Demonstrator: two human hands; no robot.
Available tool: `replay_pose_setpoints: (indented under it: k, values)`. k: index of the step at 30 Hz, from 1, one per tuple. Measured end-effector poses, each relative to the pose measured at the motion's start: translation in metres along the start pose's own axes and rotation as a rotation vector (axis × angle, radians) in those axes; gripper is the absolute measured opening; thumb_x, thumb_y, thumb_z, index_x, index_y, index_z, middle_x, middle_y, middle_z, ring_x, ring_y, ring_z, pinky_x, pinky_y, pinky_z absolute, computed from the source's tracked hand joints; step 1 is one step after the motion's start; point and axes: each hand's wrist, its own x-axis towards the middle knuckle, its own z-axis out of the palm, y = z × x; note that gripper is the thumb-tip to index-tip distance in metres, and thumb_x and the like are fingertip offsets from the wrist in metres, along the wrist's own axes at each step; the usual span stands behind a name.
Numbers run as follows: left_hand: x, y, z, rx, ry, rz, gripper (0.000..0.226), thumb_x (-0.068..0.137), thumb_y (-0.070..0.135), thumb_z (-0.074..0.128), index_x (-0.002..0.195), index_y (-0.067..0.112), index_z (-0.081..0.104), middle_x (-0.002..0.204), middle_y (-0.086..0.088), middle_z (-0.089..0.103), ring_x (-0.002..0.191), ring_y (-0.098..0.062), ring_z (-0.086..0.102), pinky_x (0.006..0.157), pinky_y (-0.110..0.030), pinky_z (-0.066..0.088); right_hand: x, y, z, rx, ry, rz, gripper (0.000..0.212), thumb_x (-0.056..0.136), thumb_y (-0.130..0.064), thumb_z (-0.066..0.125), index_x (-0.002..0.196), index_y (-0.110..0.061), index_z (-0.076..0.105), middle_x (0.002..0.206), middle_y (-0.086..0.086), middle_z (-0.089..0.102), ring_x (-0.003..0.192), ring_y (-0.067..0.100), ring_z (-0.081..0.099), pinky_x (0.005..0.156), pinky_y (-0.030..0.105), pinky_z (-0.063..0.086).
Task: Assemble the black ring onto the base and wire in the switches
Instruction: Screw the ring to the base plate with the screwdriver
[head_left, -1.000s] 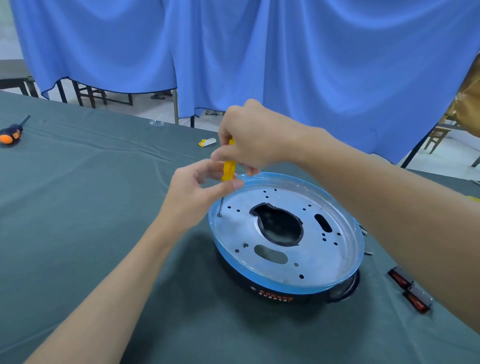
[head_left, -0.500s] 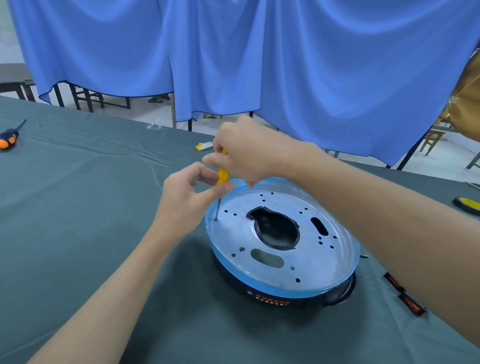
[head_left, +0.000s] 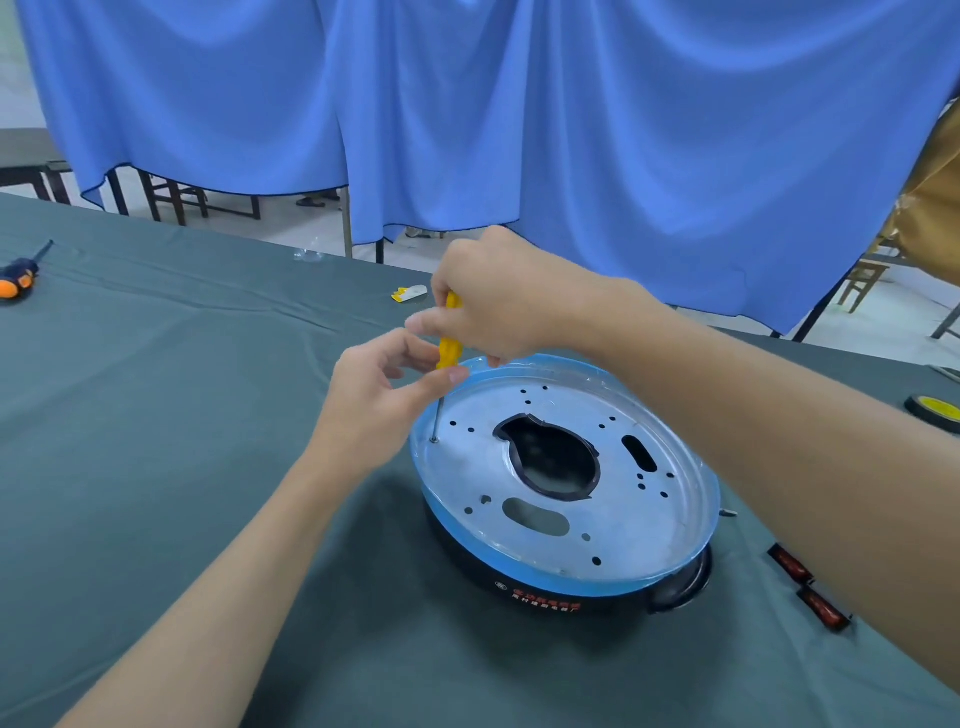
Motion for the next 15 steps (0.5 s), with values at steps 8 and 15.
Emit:
replay_pose_setpoints:
  k: [8, 15]
  values:
    - [-0.001, 0.000, 0.002, 0.009, -0.026, -0.018, 0.020, 0.072, 0.038, 0.075, 0.085, 0.024, 0.073, 0.084, 0.017, 0.073, 0.081, -0.001, 0.065, 0.082, -0.014, 0.042, -0.001, 0.002, -0.002, 0.001, -0.008, -0.005, 0.029, 0.093, -0.028, 0.054, 0.068, -0.016, 0.047, 0.054, 0.006, 0.060, 0.059, 0.017, 0.063, 0.067, 0.037, 0.055]
    - [0.000, -0.002, -0.005, -0.088, -0.093, -0.050, 0.007, 0.086, 0.022, 0.072, 0.089, 0.027, 0.076, 0.088, 0.006, 0.076, 0.085, -0.007, 0.067, 0.083, -0.030, 0.051, -0.002, 0.000, -0.009, -0.006, -0.008, -0.059, 0.012, 0.084, -0.023, 0.066, 0.076, -0.021, 0.058, 0.060, -0.013, 0.050, 0.064, 0.001, 0.051, 0.072, 0.035, 0.053]
